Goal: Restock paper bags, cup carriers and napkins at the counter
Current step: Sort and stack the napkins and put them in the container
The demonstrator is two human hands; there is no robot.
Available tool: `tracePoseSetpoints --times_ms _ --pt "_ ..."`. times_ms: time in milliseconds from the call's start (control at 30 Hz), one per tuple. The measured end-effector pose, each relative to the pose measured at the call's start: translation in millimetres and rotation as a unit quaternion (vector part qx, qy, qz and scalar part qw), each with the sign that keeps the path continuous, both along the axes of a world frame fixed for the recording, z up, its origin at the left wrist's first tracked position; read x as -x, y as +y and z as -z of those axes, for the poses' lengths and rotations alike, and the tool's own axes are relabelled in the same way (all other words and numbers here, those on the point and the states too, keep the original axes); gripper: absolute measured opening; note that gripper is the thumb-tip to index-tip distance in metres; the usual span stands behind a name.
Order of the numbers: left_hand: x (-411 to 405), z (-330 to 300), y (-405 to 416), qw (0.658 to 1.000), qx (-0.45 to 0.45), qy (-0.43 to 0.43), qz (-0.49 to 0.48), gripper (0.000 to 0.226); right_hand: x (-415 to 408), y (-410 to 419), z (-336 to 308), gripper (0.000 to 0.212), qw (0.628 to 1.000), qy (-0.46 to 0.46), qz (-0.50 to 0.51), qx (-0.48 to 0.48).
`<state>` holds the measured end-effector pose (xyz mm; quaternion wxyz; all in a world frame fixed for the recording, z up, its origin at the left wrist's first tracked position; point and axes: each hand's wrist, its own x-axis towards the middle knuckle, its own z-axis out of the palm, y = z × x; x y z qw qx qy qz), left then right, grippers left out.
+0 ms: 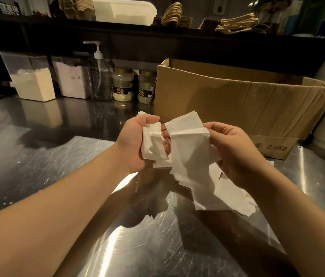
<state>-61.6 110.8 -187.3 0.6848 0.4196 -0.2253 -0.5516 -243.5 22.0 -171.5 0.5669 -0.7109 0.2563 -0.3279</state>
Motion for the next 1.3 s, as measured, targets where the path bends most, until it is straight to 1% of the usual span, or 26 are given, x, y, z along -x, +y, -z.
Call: tracePoseSetpoints --times_ms 100,167,233,367,467,600,667,733,800,867,933,1000,1033,1100,1167,1200,1233,1300 --pt "4.9 0.6 1.9 0.998 0.010 -0.062 0.018 0.026 1.5 4.3 -0.3 0.019 0.994 -0.019 -0.083 -0.069" --pt "7.2 2.2 2.9 0.995 0.021 -0.093 0.041 0.033 -0.3 8.3 2.3 0.026 0.988 -0.027 -0.099 -0.112" --pt "8.6 4.4 2.8 0.994 0.019 -0.101 0.046 0.045 -4.6 13.7 6.3 0.029 0.986 -0.019 -0.087 -0.139" --pt "12.1 3.1 2.7 0.997 -0.018 -0.055 0.050 0.063 -11.3 19.9 9.9 0.016 0.986 -0.002 -0.031 -0.162" --pt "12.7 5.4 1.9 0.997 -0.016 -0.059 0.039 0.073 -13.5 21.6 9.0 0.026 0.984 -0.007 -0.002 -0.175" --pt "15.6 4.3 2.3 0.995 0.014 -0.084 0.044 0.087 -15.1 22.7 10.4 0.025 0.982 -0.008 0.019 -0.190" --pt "16.9 3.4 1.9 0.995 0.027 -0.089 0.038 0.085 -15.2 23.0 11.0 0.021 0.980 -0.004 0.023 -0.196" --pt "18.1 5.2 1.5 0.995 0.030 -0.088 0.048 0.084 -13.9 23.5 11.5 0.013 0.980 -0.003 0.016 -0.199" --pt "18.7 6.8 1.8 0.995 0.026 -0.080 0.062 0.081 -12.7 23.9 12.3 0.016 0.980 -0.003 0.012 -0.199" --pt "19.0 5.6 1.3 0.994 0.013 -0.082 0.072 0.071 -13.5 23.9 13.0 0.018 0.981 0.003 0.017 -0.193" --pt "18.4 5.0 -0.5 0.993 -0.019 -0.090 0.073 0.062 -16.0 24.5 13.5 0.018 0.983 0.010 0.033 -0.179" --pt "18.2 4.4 -1.1 0.993 -0.050 -0.084 0.070 0.055 -17.9 24.4 13.9 0.016 0.988 0.007 0.066 -0.138" --pt "18.0 3.6 -0.8 0.993 -0.058 -0.076 0.065 0.053 -18.7 23.7 14.7 0.015 0.992 -0.002 0.087 -0.096" --pt "18.0 2.0 0.6 0.995 -0.058 -0.057 0.065 0.051 -18.4 20.2 18.5 0.014 0.992 -0.018 0.114 0.051" --pt "18.0 1.1 1.3 0.995 -0.046 -0.051 0.069 0.047 -16.8 18.0 21.8 0.020 0.974 0.005 0.099 0.203" --pt "18.0 0.9 1.1 0.995 -0.046 -0.058 0.069 0.044 -15.9 16.4 24.0 0.026 0.963 0.027 0.089 0.254" --pt "18.7 0.3 1.2 0.994 -0.049 -0.067 0.068 0.042 -15.8 14.3 26.4 0.030 0.951 0.048 0.085 0.293" --pt "20.4 -0.2 1.4 0.993 -0.057 -0.080 0.070 0.041 -15.8 11.8 29.4 0.027 0.933 0.072 0.096 0.338"
